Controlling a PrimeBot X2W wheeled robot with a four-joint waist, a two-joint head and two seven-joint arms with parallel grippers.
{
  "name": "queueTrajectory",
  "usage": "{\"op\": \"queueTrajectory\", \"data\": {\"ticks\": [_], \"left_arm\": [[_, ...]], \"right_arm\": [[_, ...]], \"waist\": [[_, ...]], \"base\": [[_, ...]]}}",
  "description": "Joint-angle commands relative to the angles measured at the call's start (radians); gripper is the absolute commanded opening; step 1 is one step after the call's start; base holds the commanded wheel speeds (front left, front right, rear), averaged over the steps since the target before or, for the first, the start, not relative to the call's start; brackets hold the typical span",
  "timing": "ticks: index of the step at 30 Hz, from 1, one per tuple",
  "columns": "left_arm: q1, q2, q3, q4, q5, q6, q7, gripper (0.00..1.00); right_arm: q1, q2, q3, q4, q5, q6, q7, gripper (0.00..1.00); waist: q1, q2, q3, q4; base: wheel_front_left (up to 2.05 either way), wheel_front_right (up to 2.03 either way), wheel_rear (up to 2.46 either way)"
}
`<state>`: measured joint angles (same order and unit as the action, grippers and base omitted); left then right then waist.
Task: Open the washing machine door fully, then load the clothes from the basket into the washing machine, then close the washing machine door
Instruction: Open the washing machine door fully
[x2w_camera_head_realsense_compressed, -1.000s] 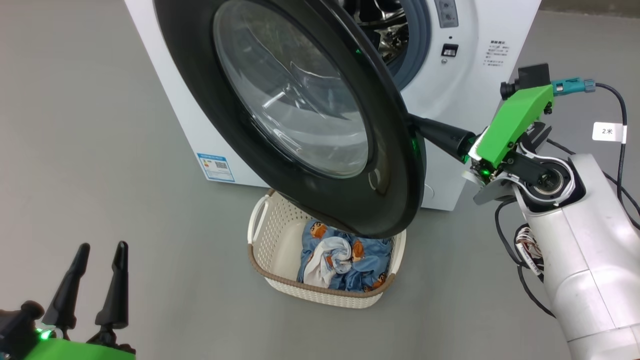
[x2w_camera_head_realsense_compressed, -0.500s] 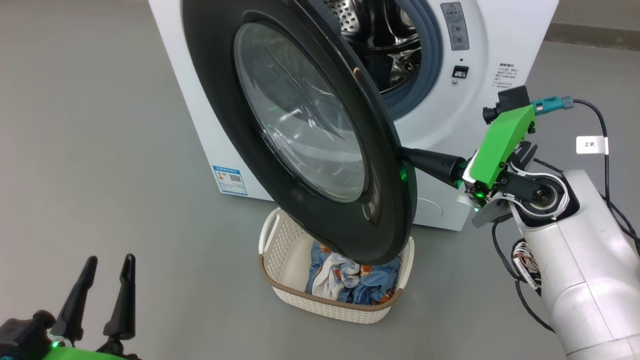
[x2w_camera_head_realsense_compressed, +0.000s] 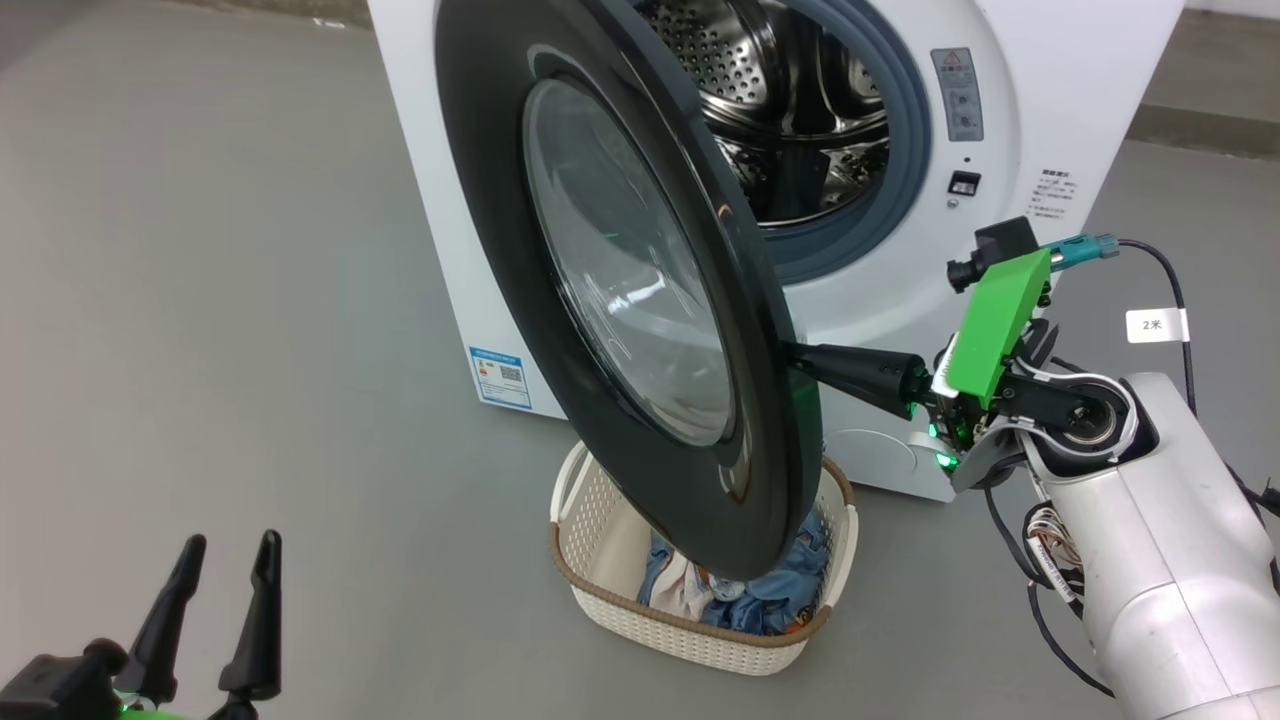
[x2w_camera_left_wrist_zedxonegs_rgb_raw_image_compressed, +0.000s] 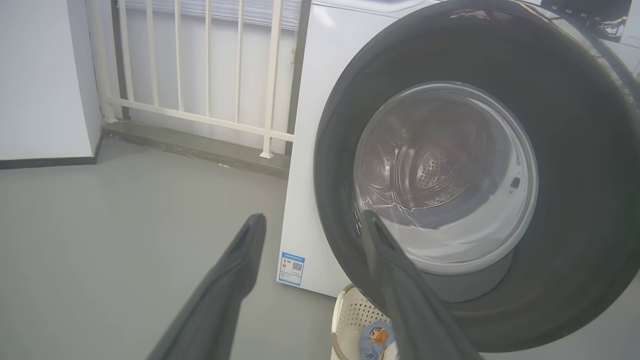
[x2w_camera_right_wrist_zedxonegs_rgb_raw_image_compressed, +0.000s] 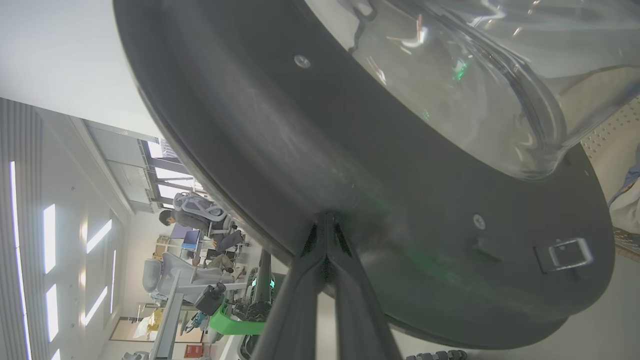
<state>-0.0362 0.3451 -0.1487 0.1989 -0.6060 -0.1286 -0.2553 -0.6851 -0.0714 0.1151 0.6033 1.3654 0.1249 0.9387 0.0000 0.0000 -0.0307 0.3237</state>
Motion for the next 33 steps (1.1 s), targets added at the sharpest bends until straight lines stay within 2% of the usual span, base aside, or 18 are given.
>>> {"op": "queueTrajectory", "data": {"ticks": [1,21,33], "left_arm": [[-0.023,0.019,0.041,-0.012,0.016,-0.002,-0.006,1.00],[-0.017,0.002,0.049,-0.003,0.046,-0.002,-0.006,1.00],[-0.026,0.006,0.048,-0.001,0.045,-0.002,-0.006,1.00]], "right_arm": [[-0.004,0.021,0.018,-0.026,0.009,0.006,0.010,0.00],[0.002,0.021,0.066,-0.011,0.078,0.006,0.085,0.00],[-0.003,0.021,0.120,-0.018,0.111,0.006,0.067,0.00]], "waist": [[0.0000,0.0000,-0.009,0.011],[0.0000,0.0000,-0.037,0.079],[0.0000,0.0000,-0.034,0.109]], "base": [[0.00,0.00,0.00],[0.00,0.00,0.00],[0.00,0.00,0.00]]}}
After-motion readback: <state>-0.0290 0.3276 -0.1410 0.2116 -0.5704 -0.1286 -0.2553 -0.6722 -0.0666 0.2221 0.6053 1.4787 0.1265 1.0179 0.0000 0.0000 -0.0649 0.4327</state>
